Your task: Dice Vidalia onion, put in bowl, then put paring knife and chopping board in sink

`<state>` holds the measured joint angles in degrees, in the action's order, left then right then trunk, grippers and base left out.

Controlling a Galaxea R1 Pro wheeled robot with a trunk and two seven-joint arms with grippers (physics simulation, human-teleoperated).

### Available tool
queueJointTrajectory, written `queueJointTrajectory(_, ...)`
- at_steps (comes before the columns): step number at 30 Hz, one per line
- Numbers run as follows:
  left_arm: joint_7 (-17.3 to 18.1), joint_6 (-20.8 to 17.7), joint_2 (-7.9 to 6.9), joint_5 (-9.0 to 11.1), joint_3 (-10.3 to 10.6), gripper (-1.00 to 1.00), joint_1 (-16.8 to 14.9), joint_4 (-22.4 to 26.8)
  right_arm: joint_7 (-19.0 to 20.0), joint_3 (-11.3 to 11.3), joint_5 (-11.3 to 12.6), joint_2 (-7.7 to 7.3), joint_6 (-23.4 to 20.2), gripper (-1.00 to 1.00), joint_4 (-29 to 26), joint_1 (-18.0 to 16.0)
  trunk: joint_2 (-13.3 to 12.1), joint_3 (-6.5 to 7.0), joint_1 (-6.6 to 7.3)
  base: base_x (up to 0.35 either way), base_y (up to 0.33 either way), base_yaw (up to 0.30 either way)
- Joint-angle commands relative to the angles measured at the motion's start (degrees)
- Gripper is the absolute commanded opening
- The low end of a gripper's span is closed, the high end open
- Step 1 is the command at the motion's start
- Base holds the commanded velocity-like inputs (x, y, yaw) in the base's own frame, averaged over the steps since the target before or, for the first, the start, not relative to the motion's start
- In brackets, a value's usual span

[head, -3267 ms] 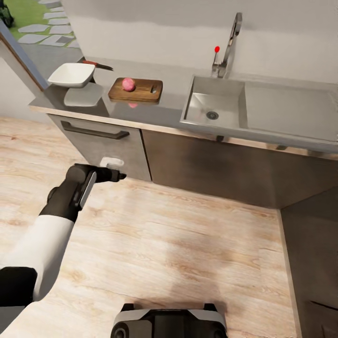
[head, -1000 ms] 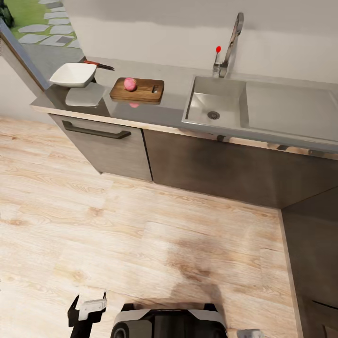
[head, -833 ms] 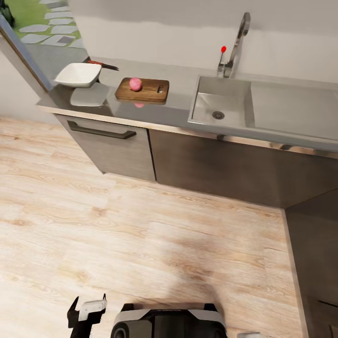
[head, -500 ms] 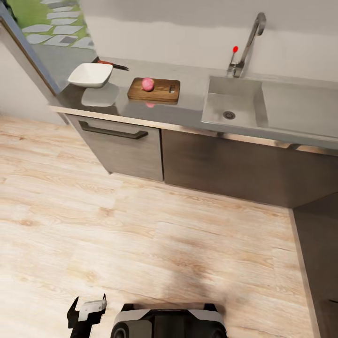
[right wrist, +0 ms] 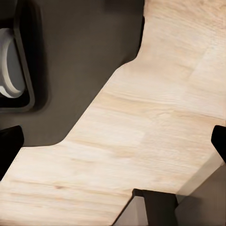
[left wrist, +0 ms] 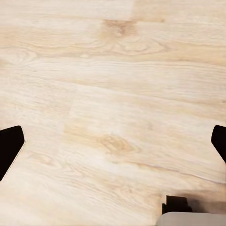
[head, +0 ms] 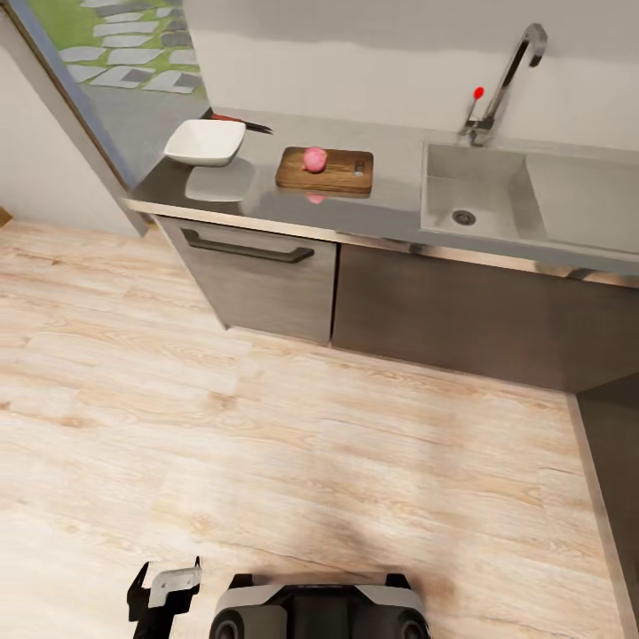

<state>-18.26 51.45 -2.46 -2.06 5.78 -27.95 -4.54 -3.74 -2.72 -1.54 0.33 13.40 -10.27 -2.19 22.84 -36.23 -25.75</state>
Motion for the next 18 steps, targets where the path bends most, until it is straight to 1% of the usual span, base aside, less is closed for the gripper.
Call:
queueJointTrajectory(1,-0.55,0.17,0.01,-0.23,0.46,1.0,-0.08,-0.21,-0.39,-0.28,-0.15,0.01,0.13,1.0,0.04,-0.03,0.08,-0.06,-0.03,0.0,0.3,0.0)
queueJointTrajectory(18,-0.51,-0.26,0.07,-0.23,0.46,1.0,-0.08,-0.21,-0.39,-0.27,-0.14,0.01,0.14,1.0,0.07,-0.02,0.08,-0.06,-0.03,0.0,0.3,0.0)
